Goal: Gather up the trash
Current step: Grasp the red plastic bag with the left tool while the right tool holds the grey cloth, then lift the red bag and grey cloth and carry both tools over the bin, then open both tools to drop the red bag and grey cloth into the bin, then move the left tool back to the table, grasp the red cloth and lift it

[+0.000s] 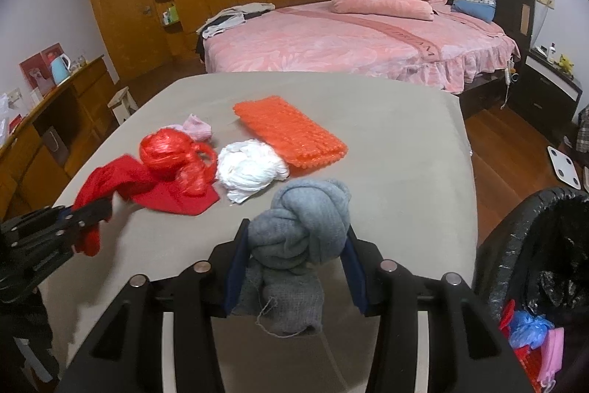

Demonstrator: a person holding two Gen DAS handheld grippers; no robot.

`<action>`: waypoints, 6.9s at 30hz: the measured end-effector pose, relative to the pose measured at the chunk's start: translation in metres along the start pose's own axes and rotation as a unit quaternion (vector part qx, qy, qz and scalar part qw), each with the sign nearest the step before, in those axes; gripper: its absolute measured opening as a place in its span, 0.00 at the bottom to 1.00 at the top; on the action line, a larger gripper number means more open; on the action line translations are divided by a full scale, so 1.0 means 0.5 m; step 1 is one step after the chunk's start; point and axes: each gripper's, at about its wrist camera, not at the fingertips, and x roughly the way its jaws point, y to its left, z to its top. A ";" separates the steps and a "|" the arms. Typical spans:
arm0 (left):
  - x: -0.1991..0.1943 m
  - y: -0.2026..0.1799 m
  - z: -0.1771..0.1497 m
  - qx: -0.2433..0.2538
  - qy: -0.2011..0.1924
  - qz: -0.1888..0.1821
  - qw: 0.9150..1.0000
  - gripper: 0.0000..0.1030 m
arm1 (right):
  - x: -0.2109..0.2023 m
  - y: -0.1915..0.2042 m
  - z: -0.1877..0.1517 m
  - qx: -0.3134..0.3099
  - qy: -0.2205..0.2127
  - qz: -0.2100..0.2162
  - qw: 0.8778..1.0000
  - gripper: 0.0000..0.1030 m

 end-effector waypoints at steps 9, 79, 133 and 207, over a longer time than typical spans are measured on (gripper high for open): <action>-0.003 0.021 -0.022 -0.016 0.010 -0.002 1.000 0.33 | -0.001 0.003 -0.010 -0.003 0.006 -0.002 1.000 0.45; 0.046 -0.080 0.079 0.016 -0.037 -0.025 0.999 0.19 | -0.062 -0.035 0.030 0.006 -0.038 -0.009 0.999 0.45; -0.127 -0.602 0.020 0.185 -0.079 -0.238 0.950 0.19 | -0.479 -0.375 -0.111 0.088 -0.136 -0.165 0.973 0.45; 0.039 -0.006 0.039 -0.014 -0.008 0.015 1.000 0.87 | -0.097 -0.061 0.014 0.015 -0.079 -0.048 0.996 0.94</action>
